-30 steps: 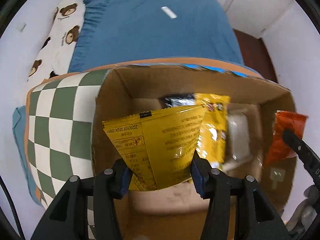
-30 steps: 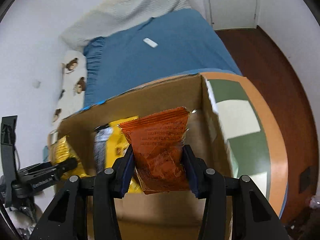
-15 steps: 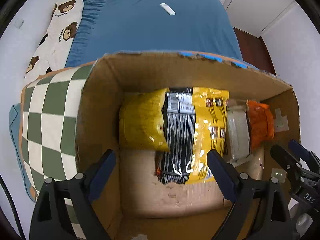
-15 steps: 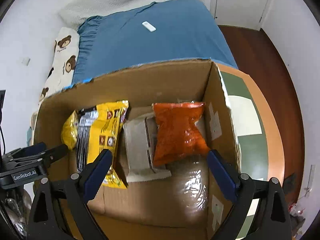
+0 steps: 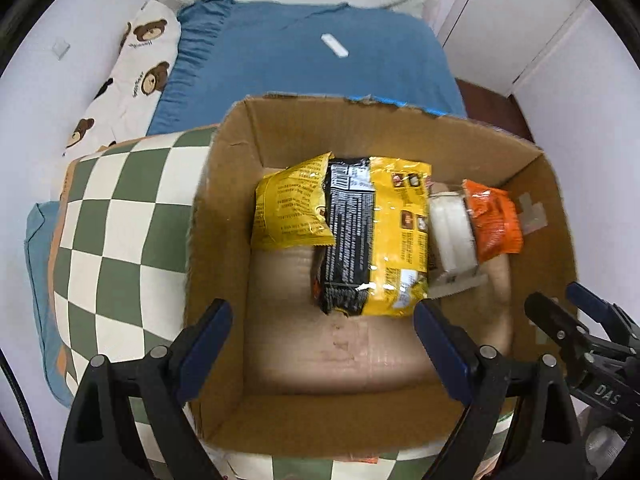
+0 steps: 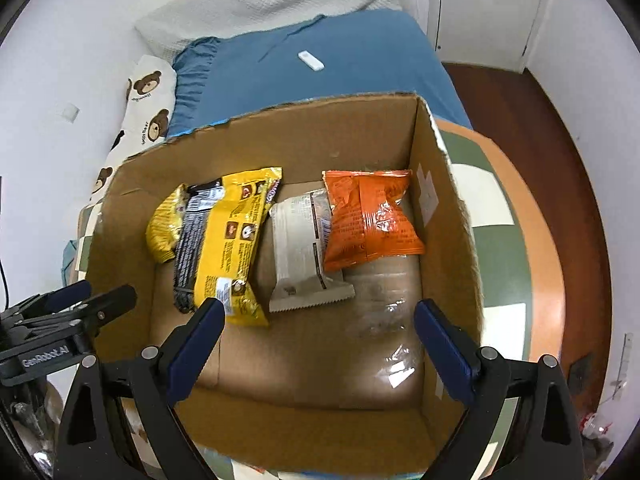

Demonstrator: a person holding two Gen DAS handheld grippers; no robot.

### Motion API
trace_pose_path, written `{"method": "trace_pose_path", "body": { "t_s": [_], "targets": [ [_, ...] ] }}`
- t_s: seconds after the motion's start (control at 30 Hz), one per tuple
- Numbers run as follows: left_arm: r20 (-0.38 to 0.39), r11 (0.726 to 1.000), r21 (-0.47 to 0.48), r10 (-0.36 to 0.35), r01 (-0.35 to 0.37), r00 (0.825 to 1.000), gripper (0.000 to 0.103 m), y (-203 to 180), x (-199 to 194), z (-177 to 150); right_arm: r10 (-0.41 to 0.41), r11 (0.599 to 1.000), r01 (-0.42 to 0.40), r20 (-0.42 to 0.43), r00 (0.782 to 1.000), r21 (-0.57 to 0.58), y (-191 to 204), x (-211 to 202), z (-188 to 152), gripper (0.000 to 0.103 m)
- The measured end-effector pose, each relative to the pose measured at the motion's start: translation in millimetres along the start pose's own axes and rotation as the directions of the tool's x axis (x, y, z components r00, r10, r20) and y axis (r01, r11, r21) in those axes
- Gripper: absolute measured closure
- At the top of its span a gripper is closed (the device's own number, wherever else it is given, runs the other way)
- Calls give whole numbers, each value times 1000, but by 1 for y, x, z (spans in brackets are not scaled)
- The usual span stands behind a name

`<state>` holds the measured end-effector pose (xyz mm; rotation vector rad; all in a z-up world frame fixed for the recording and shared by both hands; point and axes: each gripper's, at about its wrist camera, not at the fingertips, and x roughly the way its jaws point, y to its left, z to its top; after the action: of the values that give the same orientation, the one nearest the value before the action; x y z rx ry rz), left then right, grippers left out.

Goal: Organize snacks
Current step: 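Grasp the orange packet with the left tool while the right tool grasps the red spicy strip packet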

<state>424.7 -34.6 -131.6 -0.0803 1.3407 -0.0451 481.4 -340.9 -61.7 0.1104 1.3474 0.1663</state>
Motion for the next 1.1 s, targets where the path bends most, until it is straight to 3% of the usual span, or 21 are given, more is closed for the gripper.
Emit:
{"method": "trace_pose_path", "body": {
  "t_s": [0.2,0.37,0.63,0.73,0.87,0.97,1.1],
  "targets": [
    [98,1000,15,-4,2,995,10,-3,-42,-26,4,1000,-2,87,996,-22,5,-42,-23,5],
    [197,1000,27,8,-13,980,10,-9,-80,-51,11,999,-3,164,986,-49,13,-80,-46,5],
    [234,999,30,-22,16,972,10,-11,-107,-94,69,996,-56,220,973,-65,25,-126,-91,5],
    [218,1000,23,-14,9,976,10,-9,-104,-114,93,995,-84,203,975,-53,22,-129,-114,5],
    [124,999,24,-29,27,992,10,-10,-75,-149,100,995,-97,155,983,-29,8,-116,-151,7],
    [14,999,35,-31,31,999,10,-17,-33,-170,101,995,-102,93,991,10,-10,-93,-179,32],
    [-92,997,72,-23,30,995,10,-33,17,-183,84,994,-85,21,996,66,-36,-55,-193,33]
  ]
}}
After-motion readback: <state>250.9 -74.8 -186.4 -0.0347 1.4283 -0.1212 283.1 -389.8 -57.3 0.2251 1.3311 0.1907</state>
